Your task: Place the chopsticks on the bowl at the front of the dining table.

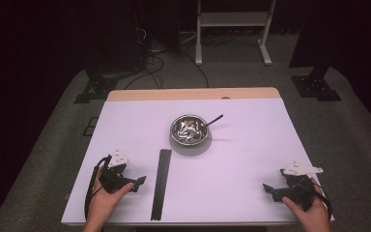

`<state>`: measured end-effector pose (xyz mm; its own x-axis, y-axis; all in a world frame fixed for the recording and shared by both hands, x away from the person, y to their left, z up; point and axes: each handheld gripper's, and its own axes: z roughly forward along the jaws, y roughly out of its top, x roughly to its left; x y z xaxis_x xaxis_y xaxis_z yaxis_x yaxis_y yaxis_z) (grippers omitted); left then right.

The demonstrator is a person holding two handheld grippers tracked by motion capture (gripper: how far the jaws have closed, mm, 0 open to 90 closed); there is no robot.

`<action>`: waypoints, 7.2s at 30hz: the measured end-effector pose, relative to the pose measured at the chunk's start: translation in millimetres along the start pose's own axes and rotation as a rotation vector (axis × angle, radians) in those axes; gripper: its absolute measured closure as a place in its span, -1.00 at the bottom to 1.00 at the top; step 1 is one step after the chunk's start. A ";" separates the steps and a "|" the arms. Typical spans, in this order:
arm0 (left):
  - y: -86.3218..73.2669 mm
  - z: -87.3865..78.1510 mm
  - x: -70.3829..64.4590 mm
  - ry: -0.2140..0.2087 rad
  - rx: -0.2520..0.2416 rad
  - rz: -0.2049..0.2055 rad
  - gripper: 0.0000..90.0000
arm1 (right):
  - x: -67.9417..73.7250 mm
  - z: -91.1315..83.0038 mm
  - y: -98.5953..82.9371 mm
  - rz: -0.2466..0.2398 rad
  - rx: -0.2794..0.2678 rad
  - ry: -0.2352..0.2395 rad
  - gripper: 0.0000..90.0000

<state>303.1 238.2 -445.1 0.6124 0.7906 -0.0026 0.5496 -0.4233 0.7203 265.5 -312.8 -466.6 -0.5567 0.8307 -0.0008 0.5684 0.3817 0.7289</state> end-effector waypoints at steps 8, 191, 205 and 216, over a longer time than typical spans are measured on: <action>5.3 0.3 4.1 0.005 -0.011 -0.014 -1.00 | 0.0 0.0 0.1 0.002 0.001 0.000 -0.78; 48.0 32.4 7.9 -0.013 0.026 -0.037 -1.00 | 0.2 0.0 -0.1 -0.001 -0.001 -0.001 -0.78; 36.7 19.4 0.0 -0.022 0.020 -0.040 -1.00 | 0.2 0.0 -0.1 -0.001 -0.001 -0.001 -0.78; 28.5 8.8 -5.3 -0.026 0.018 -0.036 -1.00 | 0.1 0.0 -0.1 -0.001 -0.001 -0.001 -0.78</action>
<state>320.6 218.1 -430.7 0.6062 0.7940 -0.0462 0.5816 -0.4030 0.7067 265.4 -312.7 -466.7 -0.5568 0.8306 -0.0024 0.5672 0.3823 0.7295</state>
